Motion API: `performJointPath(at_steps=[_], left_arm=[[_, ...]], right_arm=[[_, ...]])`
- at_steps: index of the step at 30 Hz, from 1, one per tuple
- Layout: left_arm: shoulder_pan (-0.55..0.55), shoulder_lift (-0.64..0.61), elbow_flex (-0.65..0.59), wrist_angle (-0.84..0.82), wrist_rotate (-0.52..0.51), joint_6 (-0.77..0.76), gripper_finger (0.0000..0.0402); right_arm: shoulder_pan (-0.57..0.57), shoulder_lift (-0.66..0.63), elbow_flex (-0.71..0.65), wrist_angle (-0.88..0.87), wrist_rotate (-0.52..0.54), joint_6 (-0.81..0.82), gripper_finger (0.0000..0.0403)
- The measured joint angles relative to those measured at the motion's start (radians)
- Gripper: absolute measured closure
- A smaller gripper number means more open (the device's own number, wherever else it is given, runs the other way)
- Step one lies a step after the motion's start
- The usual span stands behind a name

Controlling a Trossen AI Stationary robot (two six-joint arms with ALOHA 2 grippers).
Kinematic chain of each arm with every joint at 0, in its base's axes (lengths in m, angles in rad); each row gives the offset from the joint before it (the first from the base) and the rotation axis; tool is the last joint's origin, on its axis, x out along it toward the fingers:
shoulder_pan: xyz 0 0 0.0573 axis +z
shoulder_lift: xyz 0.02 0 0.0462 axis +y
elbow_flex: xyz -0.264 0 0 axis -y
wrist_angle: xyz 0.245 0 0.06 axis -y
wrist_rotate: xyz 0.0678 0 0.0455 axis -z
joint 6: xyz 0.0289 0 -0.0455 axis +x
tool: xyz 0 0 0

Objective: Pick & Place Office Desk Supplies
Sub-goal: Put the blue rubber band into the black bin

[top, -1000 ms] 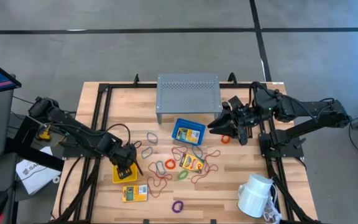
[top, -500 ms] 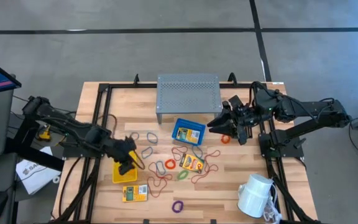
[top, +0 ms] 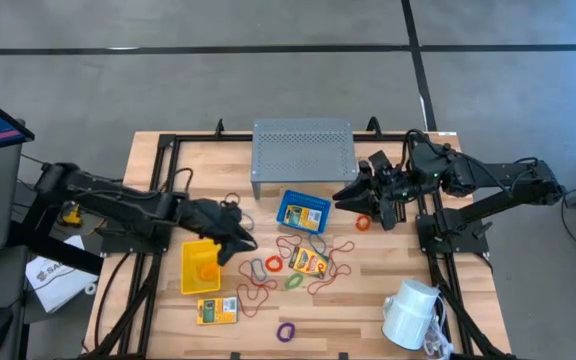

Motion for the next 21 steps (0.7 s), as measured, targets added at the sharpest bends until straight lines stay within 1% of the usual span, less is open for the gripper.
performJointPath(at_steps=[3, 7, 13, 17, 21], left_arm=[[0.037, 0.057, 0.015, -0.003, 0.085, 0.022, 0.0245], [0.055, 0.143, 0.063, -0.001, 0.158, 0.093, 0.0245], [0.062, 0.258, 0.141, -0.013, 0.204, 0.201, 0.0248], [0.080, 0.304, 0.163, -0.035, 0.230, 0.211, 0.0250], [0.092, 0.328, 0.169, -0.089, 0.256, 0.211, 0.0249]], right_arm=[[0.000, -0.011, 0.000, -0.008, 0.025, 0.025, 0.0280], [0.022, -0.068, 0.001, -0.108, 0.106, 0.027, 0.0280], [0.077, -0.189, 0.000, -0.419, 0.246, 0.057, 0.0280], [0.122, -0.247, 0.000, -0.641, 0.306, 0.114, 0.0280], [0.158, -0.281, -0.035, -0.773, 0.356, 0.193, 0.0280]])
